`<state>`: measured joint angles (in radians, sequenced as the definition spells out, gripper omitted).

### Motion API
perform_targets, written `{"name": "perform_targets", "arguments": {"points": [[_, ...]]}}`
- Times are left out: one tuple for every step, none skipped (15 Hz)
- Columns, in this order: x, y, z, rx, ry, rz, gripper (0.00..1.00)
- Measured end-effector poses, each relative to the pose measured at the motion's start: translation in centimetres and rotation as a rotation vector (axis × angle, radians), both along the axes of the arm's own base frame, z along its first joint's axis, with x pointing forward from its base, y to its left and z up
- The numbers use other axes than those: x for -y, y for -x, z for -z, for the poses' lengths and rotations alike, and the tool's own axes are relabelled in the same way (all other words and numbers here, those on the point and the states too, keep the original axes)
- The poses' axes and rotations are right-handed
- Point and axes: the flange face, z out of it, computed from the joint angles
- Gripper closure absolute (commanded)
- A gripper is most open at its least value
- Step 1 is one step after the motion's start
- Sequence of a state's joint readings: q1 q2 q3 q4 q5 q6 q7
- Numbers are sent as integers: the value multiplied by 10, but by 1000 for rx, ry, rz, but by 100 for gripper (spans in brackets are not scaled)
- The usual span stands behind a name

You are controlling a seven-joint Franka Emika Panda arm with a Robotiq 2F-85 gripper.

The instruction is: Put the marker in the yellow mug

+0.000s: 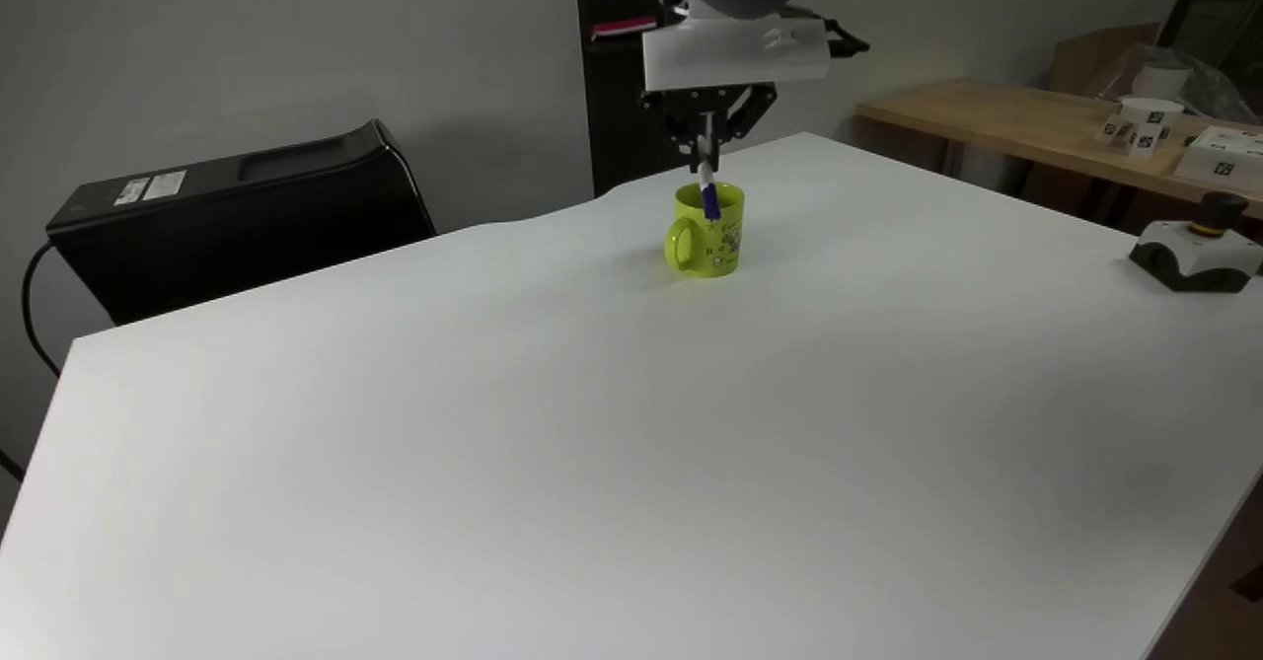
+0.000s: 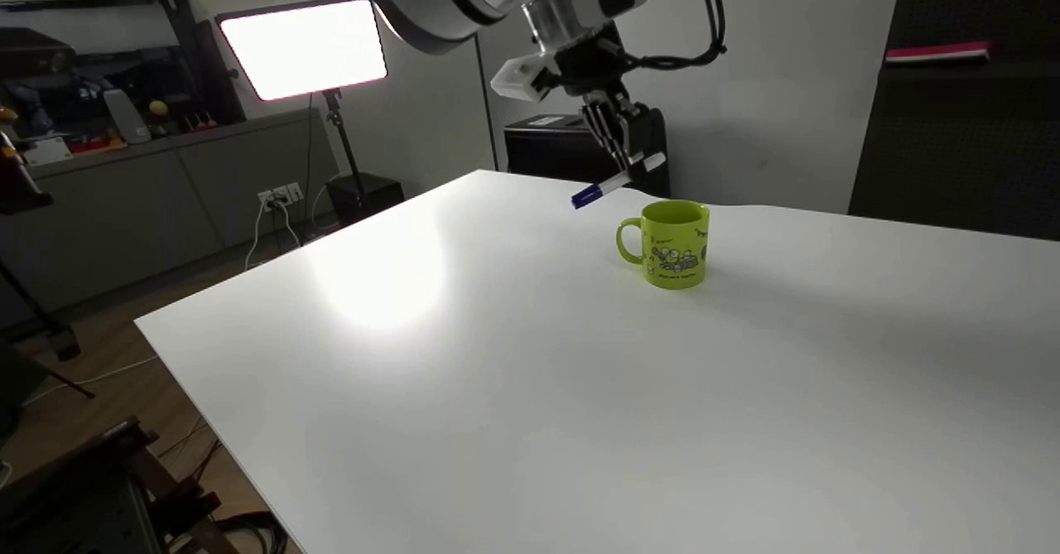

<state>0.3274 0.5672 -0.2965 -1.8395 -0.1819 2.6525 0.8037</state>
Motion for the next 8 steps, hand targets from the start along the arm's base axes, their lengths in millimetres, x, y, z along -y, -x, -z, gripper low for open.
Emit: {"name": "perform_targets", "arguments": {"points": [[6,-4,-4,10,26,-7,96],[11,-7,-7,20,51,-11,96],[16,-10,-10,29,71,-13,96],[20,-14,-13,39,92,-16,96],[24,-16,-14,50,109,-18,96],[28,-19,-16,67,125,-18,96],[30,-21,-17,87,137,-18,96],[32,-23,-18,115,148,-18,96]]}}
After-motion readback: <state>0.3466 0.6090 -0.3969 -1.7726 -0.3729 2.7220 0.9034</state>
